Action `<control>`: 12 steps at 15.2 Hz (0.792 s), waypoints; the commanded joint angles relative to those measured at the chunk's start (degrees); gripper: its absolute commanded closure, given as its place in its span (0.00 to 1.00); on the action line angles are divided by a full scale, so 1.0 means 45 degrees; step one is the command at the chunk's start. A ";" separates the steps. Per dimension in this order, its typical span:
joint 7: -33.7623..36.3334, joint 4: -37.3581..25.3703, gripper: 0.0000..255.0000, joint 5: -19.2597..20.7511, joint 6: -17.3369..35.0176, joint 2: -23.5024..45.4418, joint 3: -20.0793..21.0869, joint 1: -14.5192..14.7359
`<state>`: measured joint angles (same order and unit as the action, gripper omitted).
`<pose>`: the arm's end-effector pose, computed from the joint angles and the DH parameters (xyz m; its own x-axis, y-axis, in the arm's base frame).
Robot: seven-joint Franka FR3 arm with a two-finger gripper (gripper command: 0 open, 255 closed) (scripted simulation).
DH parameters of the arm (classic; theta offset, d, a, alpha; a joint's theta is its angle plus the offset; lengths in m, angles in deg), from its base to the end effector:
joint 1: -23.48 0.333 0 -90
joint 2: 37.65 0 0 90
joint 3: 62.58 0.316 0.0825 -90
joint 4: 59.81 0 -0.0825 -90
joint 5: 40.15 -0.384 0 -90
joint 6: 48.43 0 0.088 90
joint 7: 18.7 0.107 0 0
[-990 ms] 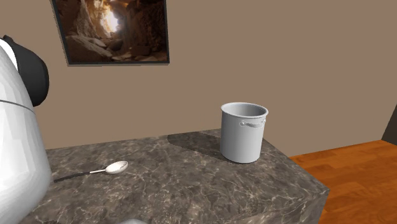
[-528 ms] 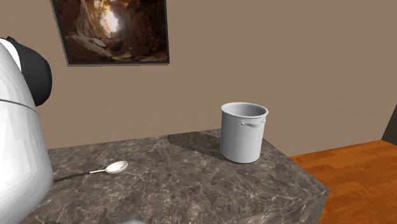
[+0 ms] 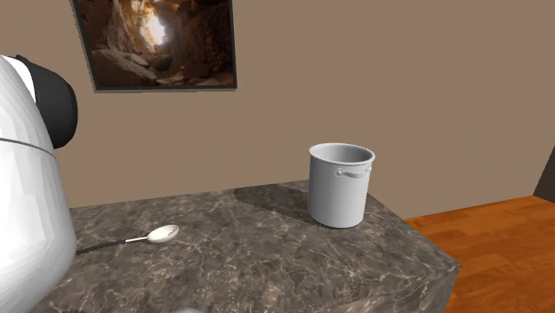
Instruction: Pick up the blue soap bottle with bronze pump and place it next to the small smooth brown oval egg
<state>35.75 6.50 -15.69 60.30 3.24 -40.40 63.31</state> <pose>0.4505 0.6025 0.4033 0.9722 0.1588 0.1720 0.1544 -0.9872 0.0389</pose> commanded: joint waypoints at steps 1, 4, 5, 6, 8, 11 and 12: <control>0.0099 0.0325 1.00 0.0045 0.0343 0.0024 -0.0017 -0.0036; 0.0212 0.0664 1.00 0.0118 0.0768 0.0130 -0.0057 -0.0069; 0.0249 0.0766 1.00 0.0144 0.0905 0.0172 -0.0072 -0.0078; 0.0286 0.0864 1.00 0.0171 0.1040 0.0216 -0.0088 -0.0085; 0.0333 0.0983 1.00 0.0206 0.1210 0.0274 -0.0108 -0.0093; 0.0333 0.0981 1.00 0.0206 0.1209 0.0276 -0.0109 -0.0092; 0.0333 0.0981 1.00 0.0206 0.1209 0.0276 -0.0109 -0.0092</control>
<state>37.24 10.90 -14.77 65.71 4.51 -40.90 62.89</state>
